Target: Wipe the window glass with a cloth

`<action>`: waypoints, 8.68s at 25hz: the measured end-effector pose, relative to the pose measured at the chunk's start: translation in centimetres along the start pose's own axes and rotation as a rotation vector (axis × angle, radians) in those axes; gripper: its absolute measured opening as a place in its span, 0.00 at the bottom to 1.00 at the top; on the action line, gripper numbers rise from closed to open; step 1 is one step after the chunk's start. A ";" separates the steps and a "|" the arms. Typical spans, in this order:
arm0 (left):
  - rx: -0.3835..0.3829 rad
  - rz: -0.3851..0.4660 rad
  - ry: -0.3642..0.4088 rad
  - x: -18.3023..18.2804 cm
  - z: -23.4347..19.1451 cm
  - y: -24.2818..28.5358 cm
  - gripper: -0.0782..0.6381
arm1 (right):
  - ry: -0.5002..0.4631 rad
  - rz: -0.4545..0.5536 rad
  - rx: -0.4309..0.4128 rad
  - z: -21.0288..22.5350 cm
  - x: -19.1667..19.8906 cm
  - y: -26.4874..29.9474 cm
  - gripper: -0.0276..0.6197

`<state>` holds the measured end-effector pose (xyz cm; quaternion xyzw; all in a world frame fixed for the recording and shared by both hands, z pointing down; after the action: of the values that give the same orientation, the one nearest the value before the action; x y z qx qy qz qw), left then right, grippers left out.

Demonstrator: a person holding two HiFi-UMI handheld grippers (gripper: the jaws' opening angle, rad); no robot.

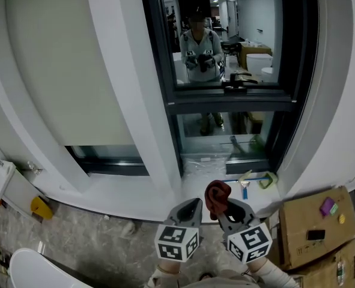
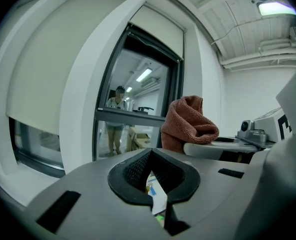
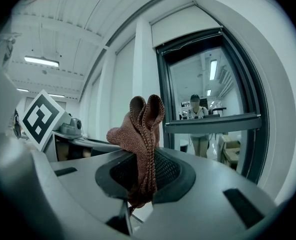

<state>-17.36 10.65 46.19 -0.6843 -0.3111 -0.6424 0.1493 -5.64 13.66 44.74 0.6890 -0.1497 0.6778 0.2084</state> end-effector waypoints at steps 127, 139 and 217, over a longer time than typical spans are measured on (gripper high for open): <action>0.090 0.172 0.231 -34.4 -14.4 45.6 0.12 | -0.414 0.372 0.148 42.6 -58.6 31.3 0.12; 0.151 0.149 0.227 -33.1 -12.6 47.8 0.12 | -0.369 0.358 0.319 49.6 -57.4 25.5 0.12; -0.062 0.089 0.156 -28.2 -18.6 38.7 0.12 | -0.247 0.203 -0.165 29.9 -41.9 42.3 0.12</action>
<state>-7.58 -36.66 28.70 -0.6496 -0.2480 -0.6958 0.1803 -1.72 -40.90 6.74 0.7289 -0.2980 0.5911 0.1750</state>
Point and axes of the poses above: the fingertips, and each gripper's own axes: y forward along the fingers, z to its right, x out of its underside, the point moved 6 cm from there along -y, backward along the fingers, and after that the axes turned 1 degree about y, right-handed, at the moved point
